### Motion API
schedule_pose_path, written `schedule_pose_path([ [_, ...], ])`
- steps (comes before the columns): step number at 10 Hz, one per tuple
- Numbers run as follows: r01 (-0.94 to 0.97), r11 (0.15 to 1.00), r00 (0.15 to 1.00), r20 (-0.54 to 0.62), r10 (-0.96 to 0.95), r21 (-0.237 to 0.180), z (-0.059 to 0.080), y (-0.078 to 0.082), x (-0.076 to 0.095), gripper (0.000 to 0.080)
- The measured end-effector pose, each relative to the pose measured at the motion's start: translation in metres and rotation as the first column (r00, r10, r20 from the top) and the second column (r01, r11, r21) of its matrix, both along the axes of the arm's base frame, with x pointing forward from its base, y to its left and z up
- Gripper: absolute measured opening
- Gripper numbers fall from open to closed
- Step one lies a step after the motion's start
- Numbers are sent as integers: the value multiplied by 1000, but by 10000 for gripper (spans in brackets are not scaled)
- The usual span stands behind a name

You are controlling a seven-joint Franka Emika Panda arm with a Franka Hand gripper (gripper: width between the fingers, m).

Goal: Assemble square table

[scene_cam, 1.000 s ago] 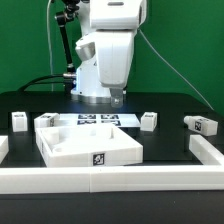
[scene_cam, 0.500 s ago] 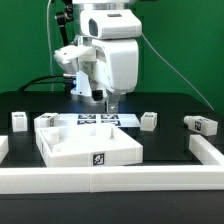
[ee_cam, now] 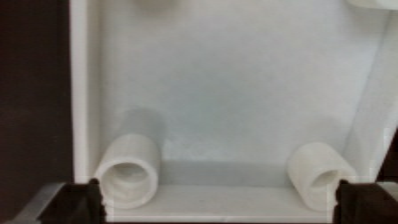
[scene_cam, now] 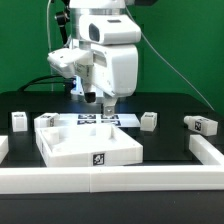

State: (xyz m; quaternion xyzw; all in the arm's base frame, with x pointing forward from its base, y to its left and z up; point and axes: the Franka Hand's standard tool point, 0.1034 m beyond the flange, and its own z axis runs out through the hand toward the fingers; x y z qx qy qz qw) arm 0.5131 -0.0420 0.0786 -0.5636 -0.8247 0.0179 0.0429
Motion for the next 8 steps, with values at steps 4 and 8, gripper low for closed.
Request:
schedule_pose_path([
  [4, 20, 1000, 999, -49, -20, 7, -22, -15, -32, 649],
  [8, 24, 1000, 998, -53, -24, 7, -23, -16, -34, 649],
])
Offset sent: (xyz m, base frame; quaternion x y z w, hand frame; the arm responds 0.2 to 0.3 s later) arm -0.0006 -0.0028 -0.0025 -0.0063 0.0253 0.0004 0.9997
